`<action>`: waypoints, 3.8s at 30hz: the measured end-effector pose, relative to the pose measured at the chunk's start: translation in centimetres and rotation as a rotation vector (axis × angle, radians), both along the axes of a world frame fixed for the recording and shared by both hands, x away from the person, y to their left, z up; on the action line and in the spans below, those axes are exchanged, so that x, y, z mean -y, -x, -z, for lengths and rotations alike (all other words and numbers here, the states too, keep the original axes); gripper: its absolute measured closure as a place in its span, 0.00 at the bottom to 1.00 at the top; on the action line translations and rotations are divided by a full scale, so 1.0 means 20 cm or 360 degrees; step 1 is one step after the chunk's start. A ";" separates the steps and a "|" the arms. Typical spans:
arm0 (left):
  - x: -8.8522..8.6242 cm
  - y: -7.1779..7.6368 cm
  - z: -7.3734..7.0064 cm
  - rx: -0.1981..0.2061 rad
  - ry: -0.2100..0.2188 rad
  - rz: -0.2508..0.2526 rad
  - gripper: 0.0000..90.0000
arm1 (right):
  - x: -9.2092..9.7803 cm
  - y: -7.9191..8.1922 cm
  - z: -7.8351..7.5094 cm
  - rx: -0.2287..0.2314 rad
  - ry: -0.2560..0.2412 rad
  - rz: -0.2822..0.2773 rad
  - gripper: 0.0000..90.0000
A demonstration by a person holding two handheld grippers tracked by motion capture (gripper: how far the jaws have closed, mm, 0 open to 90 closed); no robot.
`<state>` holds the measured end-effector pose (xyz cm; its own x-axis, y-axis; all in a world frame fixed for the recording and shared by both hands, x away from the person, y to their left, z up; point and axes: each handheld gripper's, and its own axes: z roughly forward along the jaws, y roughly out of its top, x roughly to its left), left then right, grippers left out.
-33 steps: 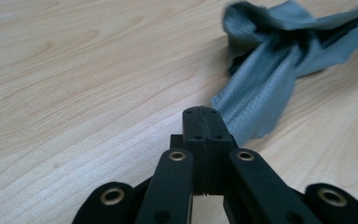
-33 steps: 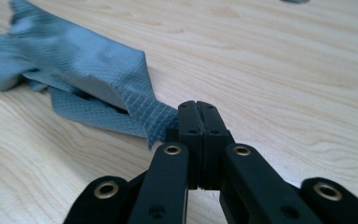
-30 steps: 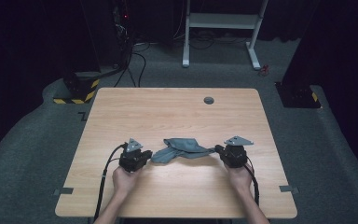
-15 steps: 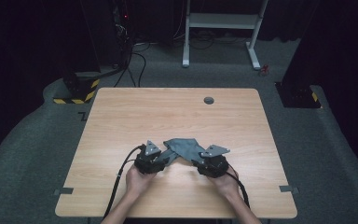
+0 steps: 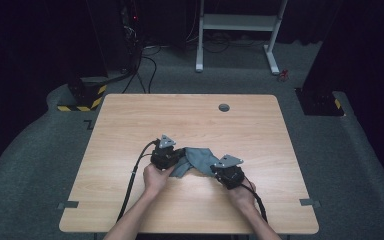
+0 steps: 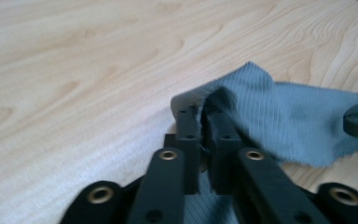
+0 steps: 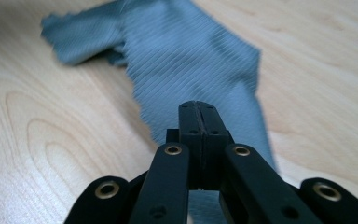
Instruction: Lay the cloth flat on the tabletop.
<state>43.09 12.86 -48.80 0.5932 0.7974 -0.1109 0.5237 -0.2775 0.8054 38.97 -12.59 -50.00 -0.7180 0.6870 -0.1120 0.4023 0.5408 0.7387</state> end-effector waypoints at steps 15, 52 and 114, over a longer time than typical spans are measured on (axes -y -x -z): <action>0.00 -0.16 -0.12 -0.0001 -0.0035 -0.0027 0.98 | 0.13 0.06 0.09 -0.0106 -0.0002 -0.0061 0.90; -0.05 0.07 0.02 -0.0058 -0.0129 0.0101 0.57 | 0.09 -0.09 -0.06 -0.0053 -0.0203 0.0085 0.74; -0.14 0.22 0.08 -0.0046 -0.0229 0.0129 0.94 | -0.03 0.17 0.08 -0.0134 0.0058 -0.0236 0.99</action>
<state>38.72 15.70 -50.47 0.6543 0.7560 -0.0172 0.5175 -0.4311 0.7392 35.63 -11.99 -51.58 -0.8191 0.5694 -0.0702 0.3757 0.6249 0.6844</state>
